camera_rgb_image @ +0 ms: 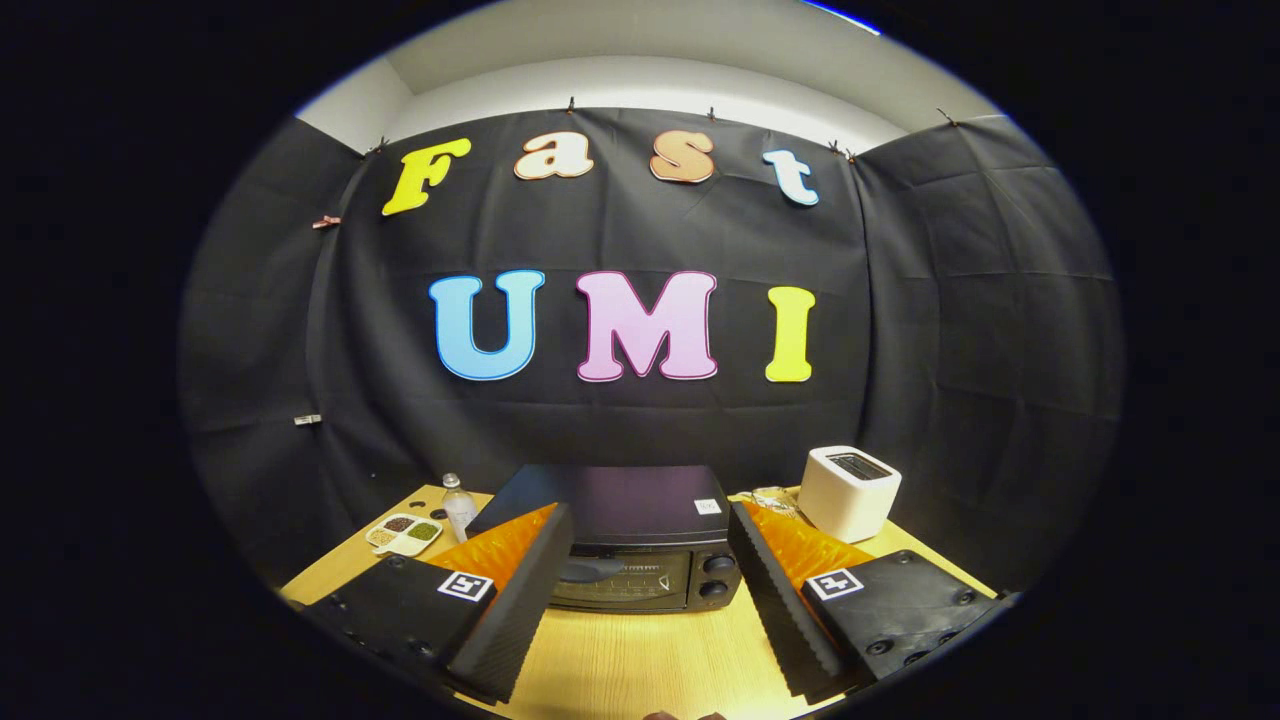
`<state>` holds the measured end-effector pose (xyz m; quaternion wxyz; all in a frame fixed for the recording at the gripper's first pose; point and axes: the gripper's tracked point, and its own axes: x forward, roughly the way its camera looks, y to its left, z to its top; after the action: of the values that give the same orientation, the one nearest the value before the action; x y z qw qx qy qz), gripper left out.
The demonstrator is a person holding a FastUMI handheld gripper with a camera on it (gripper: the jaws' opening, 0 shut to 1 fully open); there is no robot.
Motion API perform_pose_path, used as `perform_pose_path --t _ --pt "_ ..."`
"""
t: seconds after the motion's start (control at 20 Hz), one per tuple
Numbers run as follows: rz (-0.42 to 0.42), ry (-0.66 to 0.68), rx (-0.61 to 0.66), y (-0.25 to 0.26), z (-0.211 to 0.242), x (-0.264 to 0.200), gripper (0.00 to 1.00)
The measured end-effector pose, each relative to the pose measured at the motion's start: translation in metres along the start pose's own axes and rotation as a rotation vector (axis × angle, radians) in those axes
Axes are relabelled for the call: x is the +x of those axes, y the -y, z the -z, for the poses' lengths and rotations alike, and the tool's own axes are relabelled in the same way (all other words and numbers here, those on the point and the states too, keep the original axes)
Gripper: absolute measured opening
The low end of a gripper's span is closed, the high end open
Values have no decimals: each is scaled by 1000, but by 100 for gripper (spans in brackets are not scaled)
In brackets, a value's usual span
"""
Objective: Open the toaster oven, put the food inside, and close the toaster oven door.
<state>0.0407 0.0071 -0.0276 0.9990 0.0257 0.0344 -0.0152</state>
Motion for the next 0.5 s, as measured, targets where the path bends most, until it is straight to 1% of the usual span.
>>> perform_pose_path --t 0.5 --pt "-22 -44 -6 -29 20 38 97"
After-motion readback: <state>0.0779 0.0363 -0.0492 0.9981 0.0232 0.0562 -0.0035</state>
